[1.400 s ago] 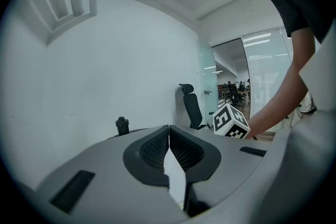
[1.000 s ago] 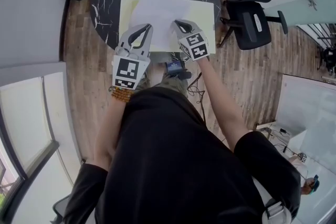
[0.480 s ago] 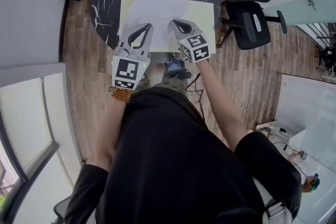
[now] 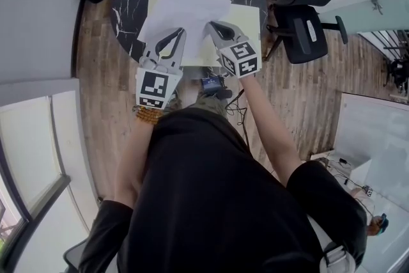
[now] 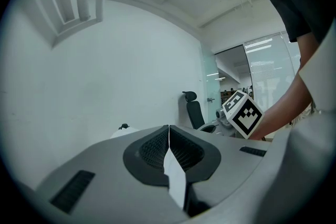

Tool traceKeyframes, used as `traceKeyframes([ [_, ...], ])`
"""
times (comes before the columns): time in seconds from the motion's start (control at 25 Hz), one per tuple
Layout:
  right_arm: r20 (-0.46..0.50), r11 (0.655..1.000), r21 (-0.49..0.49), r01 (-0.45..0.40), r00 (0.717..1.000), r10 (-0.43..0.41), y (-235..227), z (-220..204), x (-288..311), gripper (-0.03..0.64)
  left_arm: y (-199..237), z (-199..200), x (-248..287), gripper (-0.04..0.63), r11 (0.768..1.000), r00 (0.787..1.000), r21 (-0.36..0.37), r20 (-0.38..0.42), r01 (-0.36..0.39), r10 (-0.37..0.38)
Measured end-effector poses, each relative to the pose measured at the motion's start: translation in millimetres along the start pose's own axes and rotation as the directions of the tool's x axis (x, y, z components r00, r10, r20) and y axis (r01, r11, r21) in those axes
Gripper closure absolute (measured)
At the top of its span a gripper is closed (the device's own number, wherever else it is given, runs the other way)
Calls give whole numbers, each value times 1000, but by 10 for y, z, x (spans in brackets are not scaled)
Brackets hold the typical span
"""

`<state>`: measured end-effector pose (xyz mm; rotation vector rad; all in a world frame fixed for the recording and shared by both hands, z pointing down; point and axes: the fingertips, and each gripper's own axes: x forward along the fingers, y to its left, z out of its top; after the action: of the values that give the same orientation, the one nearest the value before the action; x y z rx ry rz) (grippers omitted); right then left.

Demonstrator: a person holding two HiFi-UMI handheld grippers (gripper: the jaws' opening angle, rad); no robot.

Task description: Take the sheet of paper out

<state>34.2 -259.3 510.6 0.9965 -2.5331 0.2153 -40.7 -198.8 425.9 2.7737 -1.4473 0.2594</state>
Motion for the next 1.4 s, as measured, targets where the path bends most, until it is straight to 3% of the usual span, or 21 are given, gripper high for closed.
traceKeyframes([
  [0.48, 135, 1000, 22, 3, 991, -5, 187, 629, -131, 617, 209, 179, -124, 584, 998, 997, -7, 53, -57, 57],
  [1.0, 223, 999, 25, 32, 974, -36, 483, 891, -384, 618, 182, 343, -218, 584, 998, 993, 19, 104, -54, 51],
  [1.4, 348, 997, -31, 69, 936, -54, 575, 1224, -661, 618, 132, 432, -274, 584, 998, 990, 33, 130, -56, 51],
])
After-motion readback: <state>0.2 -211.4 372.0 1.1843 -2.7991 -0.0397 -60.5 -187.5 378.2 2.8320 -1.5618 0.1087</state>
